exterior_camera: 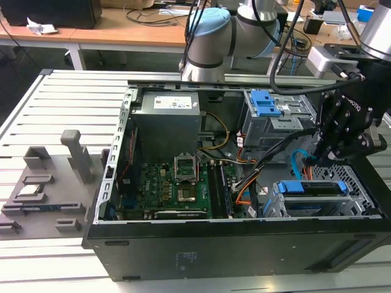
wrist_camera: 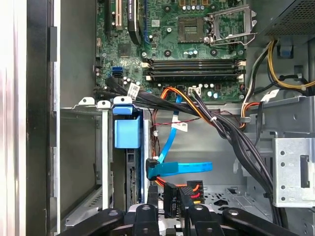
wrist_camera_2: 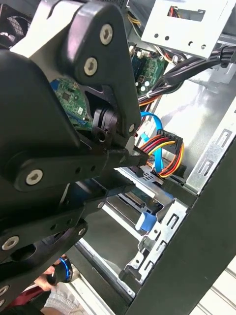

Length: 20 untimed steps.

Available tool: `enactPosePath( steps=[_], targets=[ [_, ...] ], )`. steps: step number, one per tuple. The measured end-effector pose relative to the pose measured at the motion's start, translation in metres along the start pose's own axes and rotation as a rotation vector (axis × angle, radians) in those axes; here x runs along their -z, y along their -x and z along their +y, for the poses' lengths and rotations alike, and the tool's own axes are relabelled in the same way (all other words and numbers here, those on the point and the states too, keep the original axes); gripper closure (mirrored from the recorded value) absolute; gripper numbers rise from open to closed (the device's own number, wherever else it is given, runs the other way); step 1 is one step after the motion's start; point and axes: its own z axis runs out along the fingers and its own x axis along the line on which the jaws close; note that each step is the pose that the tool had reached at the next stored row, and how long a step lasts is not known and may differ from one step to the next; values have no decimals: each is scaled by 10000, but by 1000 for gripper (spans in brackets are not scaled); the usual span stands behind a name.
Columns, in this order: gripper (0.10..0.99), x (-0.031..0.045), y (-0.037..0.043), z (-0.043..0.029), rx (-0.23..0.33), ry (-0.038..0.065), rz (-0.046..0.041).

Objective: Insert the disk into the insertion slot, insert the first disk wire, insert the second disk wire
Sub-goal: 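Insert the first disk wire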

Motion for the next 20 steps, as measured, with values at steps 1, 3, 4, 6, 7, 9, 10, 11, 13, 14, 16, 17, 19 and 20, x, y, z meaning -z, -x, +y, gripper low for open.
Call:
enactPosePath(
  steps=[1,3,4,6,7,9,10,11,13,14,16,17,19,20],
  targets=[
    [784,0,0,0,0,0,1],
    [800,-1,0,0,0,0,5],
    [867,-1,0,0,0,0,6],
    [918,-1,0,0,0,0,10],
    [918,-1,0,0,0,0,12],
    [918,-1,0,0,0,0,15],
    [918,-1,0,0,0,0,15],
    [918,-2,-9,-1,0,0,17],
    [918,-7,-73,-3,2,0,19],
    [918,-11,-123,-3,-1,0,22],
    [918,-17,-183,-4,-1,0,29],
    [918,-26,-248,-6,-1,-1,33],
    [918,-50,-289,-10,-3,-1,38],
    [918,-63,-288,-21,-1,-1,40]
  ],
)
